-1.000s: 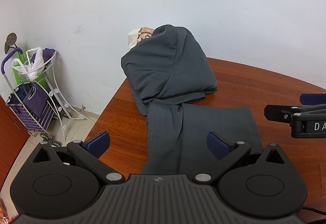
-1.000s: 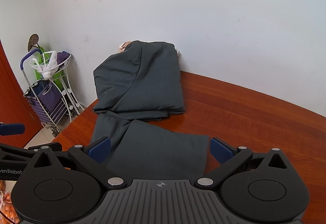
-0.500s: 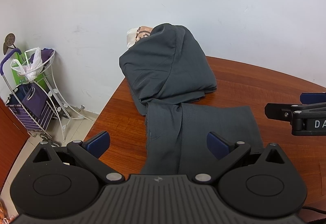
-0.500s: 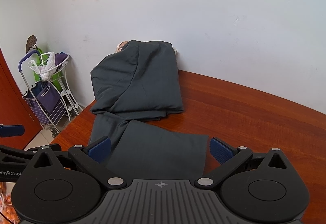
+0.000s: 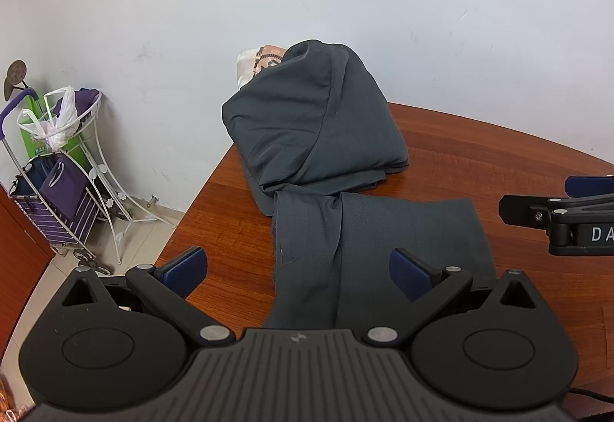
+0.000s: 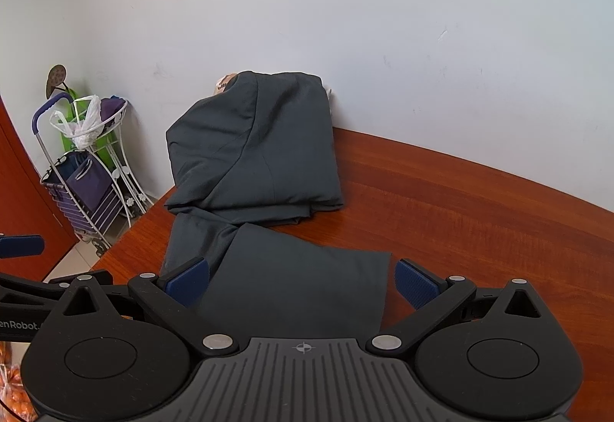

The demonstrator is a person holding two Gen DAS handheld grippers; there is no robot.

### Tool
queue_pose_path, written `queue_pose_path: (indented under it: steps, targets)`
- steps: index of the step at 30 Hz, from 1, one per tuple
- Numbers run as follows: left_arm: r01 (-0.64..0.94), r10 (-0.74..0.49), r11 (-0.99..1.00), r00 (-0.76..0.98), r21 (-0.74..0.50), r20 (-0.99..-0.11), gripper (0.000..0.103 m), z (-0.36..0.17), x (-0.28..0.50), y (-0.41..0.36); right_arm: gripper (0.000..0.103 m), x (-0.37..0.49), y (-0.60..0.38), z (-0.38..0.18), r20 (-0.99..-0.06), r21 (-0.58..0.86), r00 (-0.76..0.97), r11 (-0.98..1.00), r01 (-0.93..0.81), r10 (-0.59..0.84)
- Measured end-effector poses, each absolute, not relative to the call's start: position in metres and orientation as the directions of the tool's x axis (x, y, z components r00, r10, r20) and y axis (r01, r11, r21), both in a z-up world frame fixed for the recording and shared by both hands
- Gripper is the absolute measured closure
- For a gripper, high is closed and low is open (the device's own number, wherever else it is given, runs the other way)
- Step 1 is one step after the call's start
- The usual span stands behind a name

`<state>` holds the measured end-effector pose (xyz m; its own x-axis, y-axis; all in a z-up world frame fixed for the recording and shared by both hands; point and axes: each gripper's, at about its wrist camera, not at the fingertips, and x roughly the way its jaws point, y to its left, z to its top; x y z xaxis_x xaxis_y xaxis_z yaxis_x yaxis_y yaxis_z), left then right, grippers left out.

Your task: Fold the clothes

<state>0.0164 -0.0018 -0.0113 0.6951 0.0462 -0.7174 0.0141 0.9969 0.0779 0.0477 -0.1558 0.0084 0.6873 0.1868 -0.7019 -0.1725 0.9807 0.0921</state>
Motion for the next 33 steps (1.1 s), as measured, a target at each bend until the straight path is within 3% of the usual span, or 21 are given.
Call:
queue_pose_path:
  steps: [9, 24, 28, 33]
  targets:
    - [-0.009, 0.059, 0.997, 0.688, 0.073, -0.723, 0.000, -0.014, 0.010, 0.011, 0.000, 0.043, -0.159, -0.019, -0.696, 0.079, 0.674, 0.959, -0.272, 0.248]
    - [-0.105, 0.139, 0.990, 0.670, 0.091, -0.729, 0.000, -0.016, -0.036, 0.055, 0.003, 0.035, -0.106, -0.117, -0.796, 0.019, 0.488, 0.821, -0.570, 0.358]
    - [-0.152, 0.178, 0.983, 0.658, 0.103, -0.731, 0.000, -0.015, -0.052, 0.069, 0.004, 0.041, -0.087, -0.129, -0.823, 0.034, 0.449, 0.819, -0.572, 0.348]
    - [-0.214, 0.224, 0.971, 0.641, 0.109, -0.734, 0.000, -0.013, -0.072, 0.084, 0.005, 0.068, -0.071, -0.131, -0.823, 0.112, 0.459, 0.888, -0.447, 0.335]
